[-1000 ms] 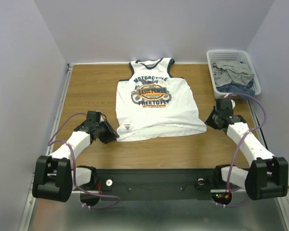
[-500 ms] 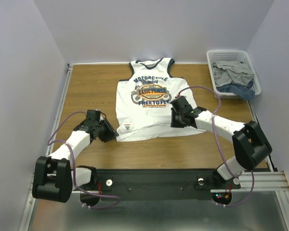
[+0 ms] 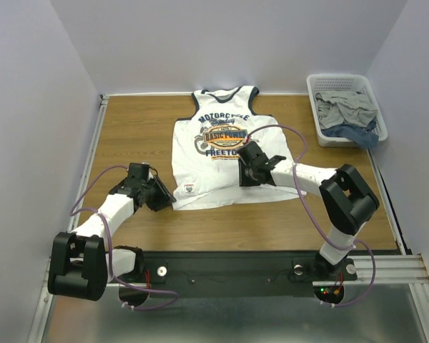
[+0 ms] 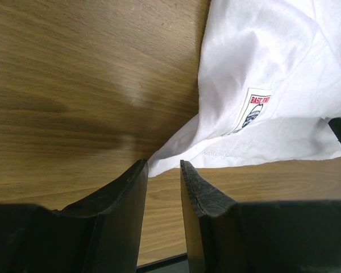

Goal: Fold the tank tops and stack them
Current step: Flatten the tank top out

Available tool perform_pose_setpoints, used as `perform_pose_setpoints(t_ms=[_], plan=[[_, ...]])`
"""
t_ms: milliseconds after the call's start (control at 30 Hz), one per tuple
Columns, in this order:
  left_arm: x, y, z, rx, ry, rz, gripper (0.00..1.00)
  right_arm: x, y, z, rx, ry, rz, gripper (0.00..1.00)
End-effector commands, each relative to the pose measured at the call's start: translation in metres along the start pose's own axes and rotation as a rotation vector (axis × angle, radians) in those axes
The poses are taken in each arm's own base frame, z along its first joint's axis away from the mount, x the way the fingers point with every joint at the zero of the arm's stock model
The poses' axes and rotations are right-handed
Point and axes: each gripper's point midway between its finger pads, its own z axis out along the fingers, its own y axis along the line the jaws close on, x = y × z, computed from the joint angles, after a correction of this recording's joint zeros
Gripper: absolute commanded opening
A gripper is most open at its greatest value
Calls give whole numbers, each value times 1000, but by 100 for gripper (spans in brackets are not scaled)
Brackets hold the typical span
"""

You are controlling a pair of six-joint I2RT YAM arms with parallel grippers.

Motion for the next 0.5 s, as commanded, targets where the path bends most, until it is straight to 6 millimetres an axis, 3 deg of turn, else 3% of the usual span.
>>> perform_pose_setpoints(t_ms=[0,467], plan=[[-10,-8,-5,21,-35,22,41,-24,17,1,-26,-82,-10,36],[-9,-8,-4,21,-31,24,40,-21,23,-1,-17,-95,-3,38]])
